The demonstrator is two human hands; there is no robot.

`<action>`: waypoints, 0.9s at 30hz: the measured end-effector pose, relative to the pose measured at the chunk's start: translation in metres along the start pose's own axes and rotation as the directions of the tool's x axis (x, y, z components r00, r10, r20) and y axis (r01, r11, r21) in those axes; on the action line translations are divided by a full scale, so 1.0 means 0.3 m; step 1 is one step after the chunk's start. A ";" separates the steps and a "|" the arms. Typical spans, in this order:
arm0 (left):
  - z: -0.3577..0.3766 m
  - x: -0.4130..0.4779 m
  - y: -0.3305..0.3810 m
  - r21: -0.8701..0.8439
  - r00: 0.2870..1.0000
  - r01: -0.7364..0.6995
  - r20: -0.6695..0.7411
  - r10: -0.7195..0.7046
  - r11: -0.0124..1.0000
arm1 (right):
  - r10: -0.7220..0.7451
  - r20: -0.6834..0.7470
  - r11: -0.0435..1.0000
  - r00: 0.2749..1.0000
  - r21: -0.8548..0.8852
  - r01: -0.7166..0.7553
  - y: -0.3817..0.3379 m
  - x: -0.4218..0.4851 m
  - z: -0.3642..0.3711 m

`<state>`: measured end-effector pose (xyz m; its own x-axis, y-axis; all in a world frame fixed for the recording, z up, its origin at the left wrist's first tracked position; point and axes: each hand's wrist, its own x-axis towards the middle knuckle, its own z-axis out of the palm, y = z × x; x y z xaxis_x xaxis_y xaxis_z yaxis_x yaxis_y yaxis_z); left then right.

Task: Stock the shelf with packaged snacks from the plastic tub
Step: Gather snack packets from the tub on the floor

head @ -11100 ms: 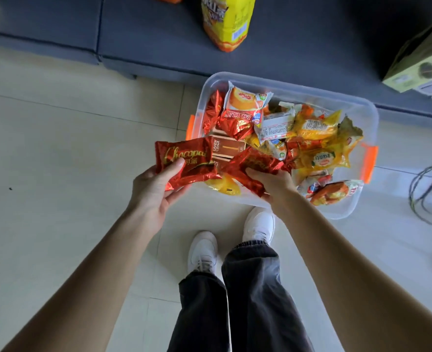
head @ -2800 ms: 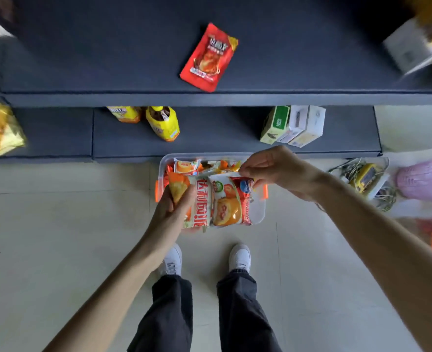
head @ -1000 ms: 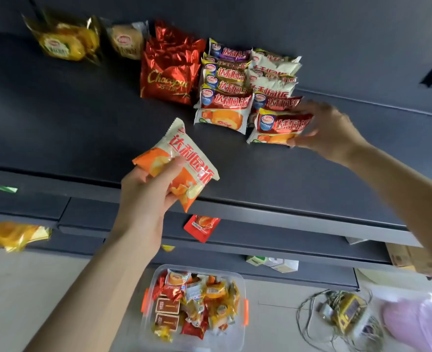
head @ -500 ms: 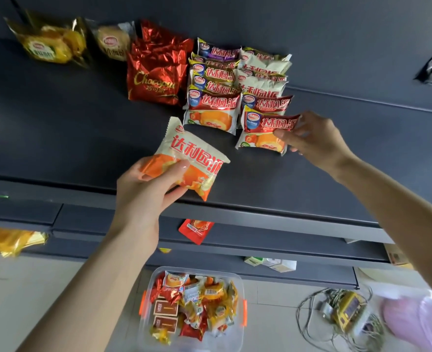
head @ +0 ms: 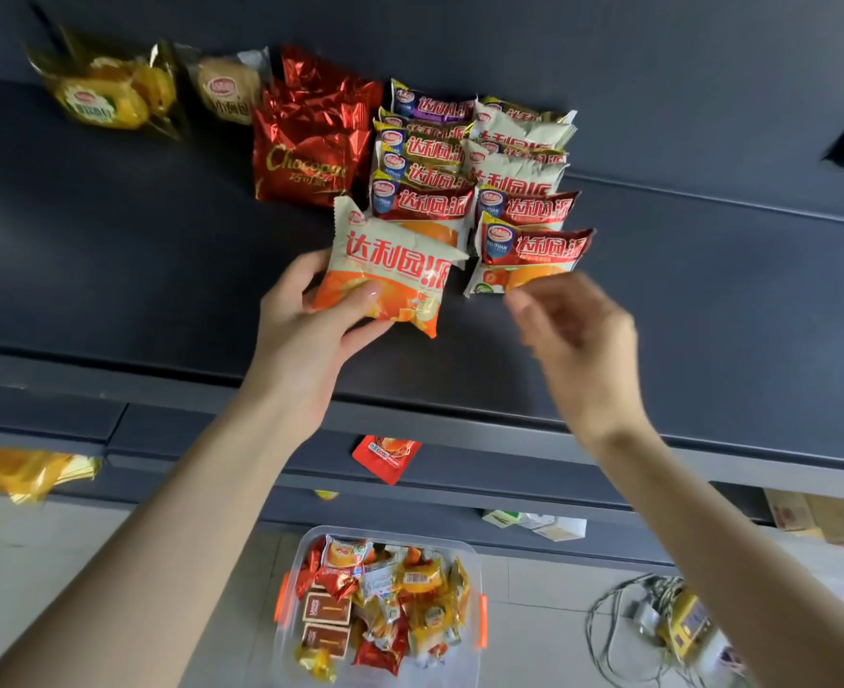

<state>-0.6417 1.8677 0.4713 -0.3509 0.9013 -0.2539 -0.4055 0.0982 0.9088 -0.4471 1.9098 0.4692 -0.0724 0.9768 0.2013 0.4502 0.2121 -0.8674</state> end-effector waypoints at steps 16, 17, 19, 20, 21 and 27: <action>-0.013 0.122 0.006 0.849 0.933 -0.250 0.084 0.350 0.464 | 0.076 0.003 0.995 0.997 -0.059 -0.075 0.000 0.007 0.176; -0.010 0.127 0.002 0.848 0.933 -0.249 0.080 0.351 0.468 | 0.064 0.000 0.996 0.998 -0.067 -0.064 0.004 0.010 0.178; -0.001 0.135 -0.009 0.832 0.935 -0.246 0.069 0.347 0.497 | 0.033 -0.001 0.996 0.999 -0.084 -0.033 0.015 0.011 0.181; 0.004 0.139 -0.012 0.825 0.937 -0.243 0.062 0.345 0.510 | 0.015 -0.002 0.995 1.000 -0.095 -0.015 0.022 0.009 0.182; 0.007 0.143 -0.014 0.821 0.936 -0.242 0.057 0.348 0.518 | 0.000 -0.003 0.994 1.000 -0.105 -0.001 0.028 0.008 0.185; 0.015 0.161 -0.020 0.770 0.924 -0.261 0.025 0.382 0.582 | -0.038 0.000 0.980 0.999 -0.196 0.038 0.041 0.013 0.204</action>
<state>-0.6525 1.9125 0.4551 -0.4578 0.8808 0.1206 0.5052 0.1462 0.8505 -0.4964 1.9178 0.4315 -0.0900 0.9680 0.2344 0.6127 0.2394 -0.7532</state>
